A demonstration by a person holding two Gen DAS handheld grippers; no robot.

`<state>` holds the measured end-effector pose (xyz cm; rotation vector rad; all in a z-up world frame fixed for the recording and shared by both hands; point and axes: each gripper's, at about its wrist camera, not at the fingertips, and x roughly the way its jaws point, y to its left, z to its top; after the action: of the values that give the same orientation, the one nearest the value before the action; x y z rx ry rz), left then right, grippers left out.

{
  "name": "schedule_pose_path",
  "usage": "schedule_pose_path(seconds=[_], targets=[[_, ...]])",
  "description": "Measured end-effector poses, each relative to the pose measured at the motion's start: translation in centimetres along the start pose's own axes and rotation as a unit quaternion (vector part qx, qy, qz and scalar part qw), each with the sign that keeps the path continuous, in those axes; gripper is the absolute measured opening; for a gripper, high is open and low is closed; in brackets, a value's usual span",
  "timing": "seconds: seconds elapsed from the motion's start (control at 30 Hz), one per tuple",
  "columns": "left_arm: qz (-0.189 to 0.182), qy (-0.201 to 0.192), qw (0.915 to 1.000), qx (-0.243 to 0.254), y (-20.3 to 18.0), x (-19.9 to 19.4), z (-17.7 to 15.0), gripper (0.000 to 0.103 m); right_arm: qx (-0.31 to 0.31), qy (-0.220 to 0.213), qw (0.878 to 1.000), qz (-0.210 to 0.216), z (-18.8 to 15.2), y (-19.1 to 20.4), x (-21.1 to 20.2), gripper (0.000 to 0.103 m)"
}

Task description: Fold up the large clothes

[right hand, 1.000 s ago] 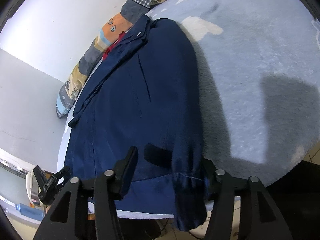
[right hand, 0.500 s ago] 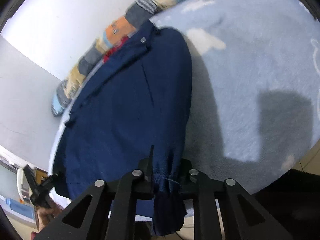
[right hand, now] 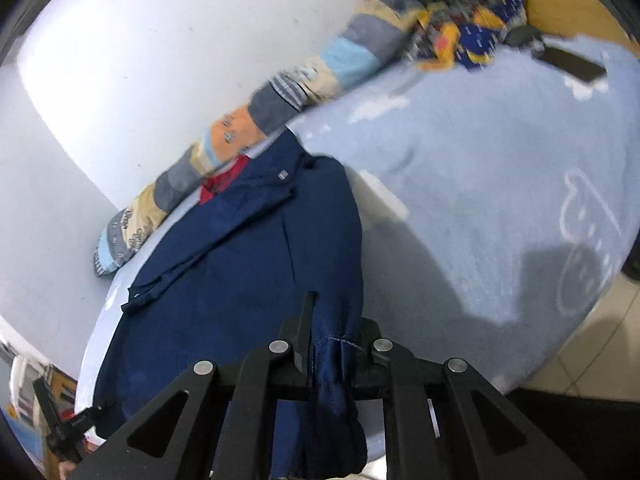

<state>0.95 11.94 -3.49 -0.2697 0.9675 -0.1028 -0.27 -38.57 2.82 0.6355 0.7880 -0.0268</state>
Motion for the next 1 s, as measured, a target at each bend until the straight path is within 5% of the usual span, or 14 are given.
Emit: schedule_pose_path(seconds=[0.2,0.33,0.37,0.53,0.6,0.77,1.0], targets=[[-0.024,0.026,0.9982,-0.049,1.2,1.3,-0.2,0.041,0.095,0.072,0.992,0.043,-1.0,-2.9,2.9,0.020],[-0.052,0.036,0.9974,-0.036,0.3,1.6,-0.5,0.084,0.122,0.091,0.987,0.051,-1.5,-3.7,3.8,0.029],[-0.048,0.037,0.9979,-0.023,-0.1,1.6,-0.6,0.086,0.124,0.097,0.986,0.050,-1.6,-3.8,4.1,0.035],[0.004,0.021,0.9988,0.044,-2.4,1.8,-1.3,0.086,0.104,0.107,0.988,0.035,-2.0,-3.1,4.7,0.035],[0.022,0.010,0.9982,0.055,-2.7,1.9,-1.5,0.081,0.086,0.113,0.990,0.027,-2.0,-2.7,4.7,0.021],[0.056,-0.022,0.9964,0.060,-2.8,1.0,-1.3,0.039,0.034,0.102,0.994,0.018,-1.9,-0.9,4.2,0.014],[0.065,-0.023,0.9957,0.062,-2.7,1.2,-1.4,0.041,-0.003,0.111,0.994,0.001,-2.4,-0.4,5.2,0.014]])
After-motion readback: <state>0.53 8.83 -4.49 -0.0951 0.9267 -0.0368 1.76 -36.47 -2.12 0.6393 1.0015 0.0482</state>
